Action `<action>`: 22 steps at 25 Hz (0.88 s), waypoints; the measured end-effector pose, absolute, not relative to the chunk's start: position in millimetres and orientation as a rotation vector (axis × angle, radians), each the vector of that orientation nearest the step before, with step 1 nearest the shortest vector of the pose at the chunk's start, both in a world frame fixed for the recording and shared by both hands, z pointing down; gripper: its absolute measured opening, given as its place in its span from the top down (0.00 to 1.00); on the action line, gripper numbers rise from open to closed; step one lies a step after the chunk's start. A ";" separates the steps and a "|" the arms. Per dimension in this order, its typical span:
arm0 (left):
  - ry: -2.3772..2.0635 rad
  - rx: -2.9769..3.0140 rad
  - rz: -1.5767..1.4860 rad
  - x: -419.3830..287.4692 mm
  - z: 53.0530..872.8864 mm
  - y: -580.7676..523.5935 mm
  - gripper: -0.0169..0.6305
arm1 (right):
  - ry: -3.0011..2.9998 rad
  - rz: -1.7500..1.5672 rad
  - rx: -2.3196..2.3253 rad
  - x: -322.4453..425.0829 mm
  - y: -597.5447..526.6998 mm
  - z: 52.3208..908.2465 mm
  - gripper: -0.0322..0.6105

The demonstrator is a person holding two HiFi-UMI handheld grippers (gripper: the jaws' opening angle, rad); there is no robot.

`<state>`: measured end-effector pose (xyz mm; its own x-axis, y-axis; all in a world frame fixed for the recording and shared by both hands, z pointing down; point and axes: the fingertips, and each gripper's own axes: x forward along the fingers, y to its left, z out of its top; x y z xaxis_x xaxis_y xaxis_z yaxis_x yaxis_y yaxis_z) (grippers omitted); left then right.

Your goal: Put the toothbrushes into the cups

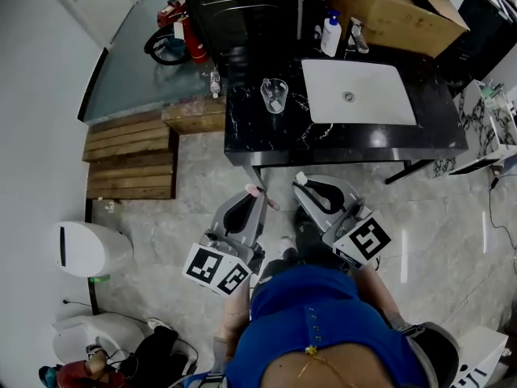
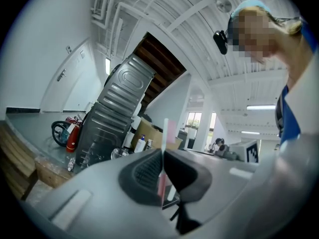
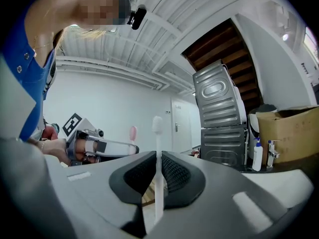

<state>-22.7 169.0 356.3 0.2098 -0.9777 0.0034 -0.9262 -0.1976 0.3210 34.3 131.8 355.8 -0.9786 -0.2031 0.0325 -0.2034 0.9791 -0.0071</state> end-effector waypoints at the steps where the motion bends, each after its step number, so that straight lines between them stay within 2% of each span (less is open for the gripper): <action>1: -1.811 2.226 -0.296 -27.3 356.9 164.2 0.96 | -3.097 0.013 0.310 29.5 126.1 355.4 0.89; 13: -1.897 2.169 -0.317 -87.8 344.4 72.4 0.96 | -3.136 0.019 0.129 -44.4 37.1 339.4 0.89; 22: -1.934 2.115 -0.277 -103.8 341.4 6.7 0.96 | -3.164 0.105 0.088 -56.6 -32.0 338.2 0.89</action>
<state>-103.8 6.7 341.4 0.0952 -0.9948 0.0354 -0.9449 -0.0791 0.3177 -56.6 -32.0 338.2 -0.9981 -0.0565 -0.0234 -0.0548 0.9963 -0.0667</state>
